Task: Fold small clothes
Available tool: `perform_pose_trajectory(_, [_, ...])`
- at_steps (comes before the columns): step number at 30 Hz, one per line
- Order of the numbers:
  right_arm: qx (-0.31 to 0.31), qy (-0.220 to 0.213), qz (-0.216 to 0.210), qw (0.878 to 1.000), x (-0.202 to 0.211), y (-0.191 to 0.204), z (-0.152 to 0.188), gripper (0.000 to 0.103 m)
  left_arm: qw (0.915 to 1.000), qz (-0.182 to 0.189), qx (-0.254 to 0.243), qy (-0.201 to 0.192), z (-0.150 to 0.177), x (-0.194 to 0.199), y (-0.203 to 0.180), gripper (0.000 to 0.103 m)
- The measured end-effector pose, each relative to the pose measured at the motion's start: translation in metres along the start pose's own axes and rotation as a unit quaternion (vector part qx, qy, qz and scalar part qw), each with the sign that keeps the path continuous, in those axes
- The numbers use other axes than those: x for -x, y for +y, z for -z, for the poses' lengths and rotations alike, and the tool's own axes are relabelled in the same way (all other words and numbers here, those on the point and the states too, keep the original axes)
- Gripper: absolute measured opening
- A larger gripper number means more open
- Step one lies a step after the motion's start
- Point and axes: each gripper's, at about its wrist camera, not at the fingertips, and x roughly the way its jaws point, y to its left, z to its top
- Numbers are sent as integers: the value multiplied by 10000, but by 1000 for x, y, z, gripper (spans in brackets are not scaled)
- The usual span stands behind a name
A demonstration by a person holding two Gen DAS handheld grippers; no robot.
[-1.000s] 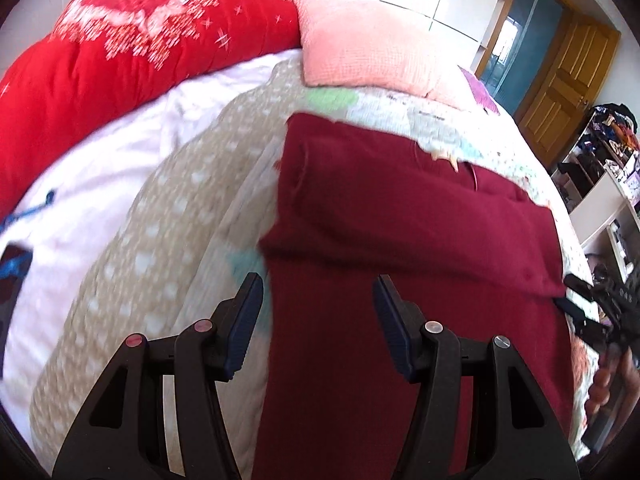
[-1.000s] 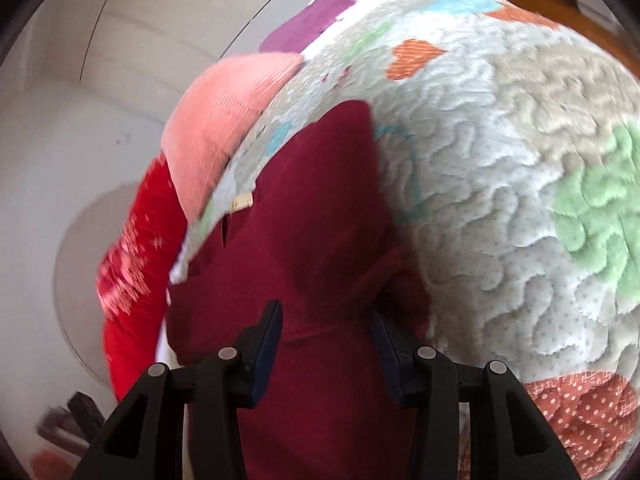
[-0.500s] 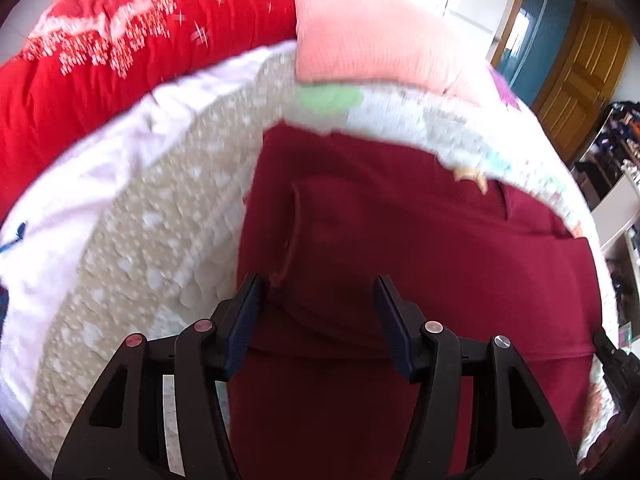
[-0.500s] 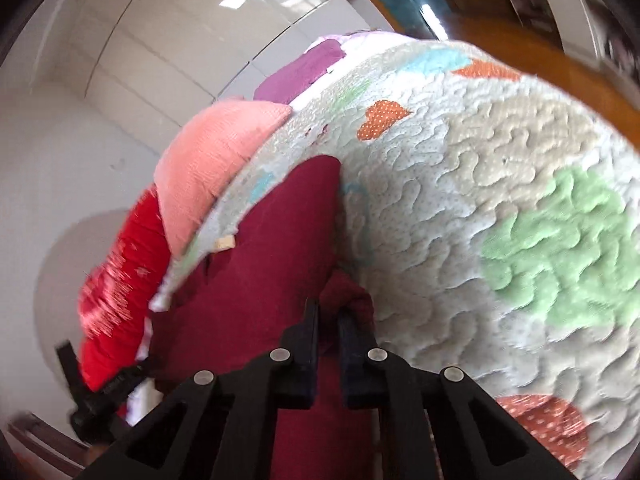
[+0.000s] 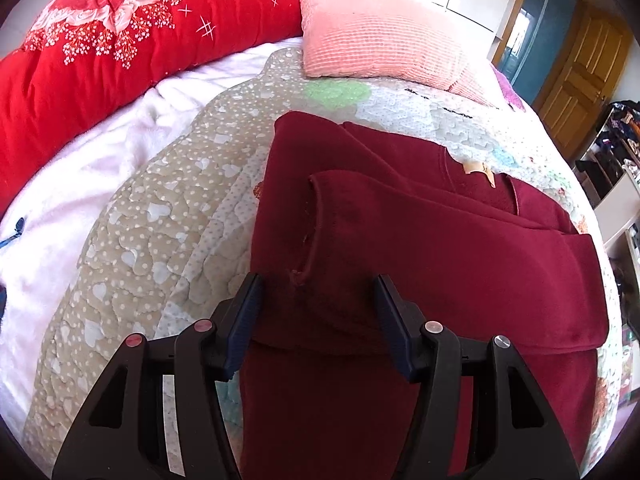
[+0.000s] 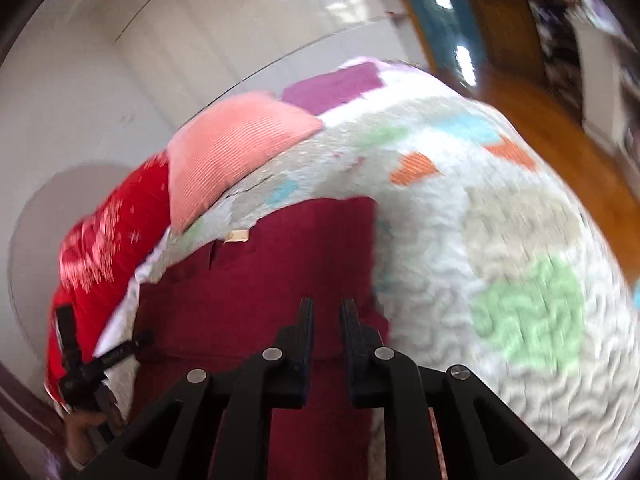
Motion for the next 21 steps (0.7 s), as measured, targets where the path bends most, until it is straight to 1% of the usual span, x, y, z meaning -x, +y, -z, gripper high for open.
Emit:
perform_pose_trajectory(1, [223, 93, -19, 9997, -11, 9, -5, 12, 10000, -24, -32, -6, 0, -1, -1, 58])
perform_pose_trajectory(3, [424, 330, 23, 9985, -33, 18, -8, 12, 9999, -53, -117, -16, 2, -3, -3, 60])
perform_pose_trajectory(4, [574, 473, 181, 9971, -46, 22, -9, 12, 9999, -63, -140, -20, 2, -4, -3, 61])
perform_pose_trajectory(6, [868, 592, 678, 9921, -65, 22, -8, 12, 9997, -81, -215, -39, 3, -5, -4, 62])
perform_pose_trajectory(7, [934, 650, 820, 9901, -72, 18, -6, 12, 9997, -75, -235, -45, 3, -6, -4, 63])
perform_pose_trajectory(9, [970, 633, 848, 9896, -78, 7, -3, 9, 9998, -24, -216, -40, 3, -9, -3, 64])
perform_pose_trajectory(12, [993, 610, 819, 9898, -78, 0, -3, 9, 9998, 122, -158, -8, 2, -12, 2, 65])
perform_pose_trajectory(14, [991, 595, 795, 9901, -67, 3, -4, 9, 9997, 176, -157, 24, 2, -10, 4, 65])
perform_pose_trajectory(15, [1005, 582, 773, 9902, -60, 6, -3, 12, 9996, 184, -191, 25, 3, -6, 4, 65])
perform_pose_trajectory(17, [1049, 585, 660, 9906, -48, 12, 0, 12, 9995, 204, -238, -49, 6, 1, 4, 65])
perform_pose_trajectory(18, [1114, 586, 606, 9902, -43, 16, 3, 12, 9994, 194, -266, -99, 9, 4, 4, 65])
perform_pose_trajectory(19, [1246, 617, 622, 9883, -41, 19, 7, 15, 9993, 152, -309, -146, 12, 7, 3, 65])
perform_pose_trajectory(21, [1415, 750, 799, 9838, -48, 22, 14, 18, 9991, 17, -398, -163, 18, 9, 1, 65])
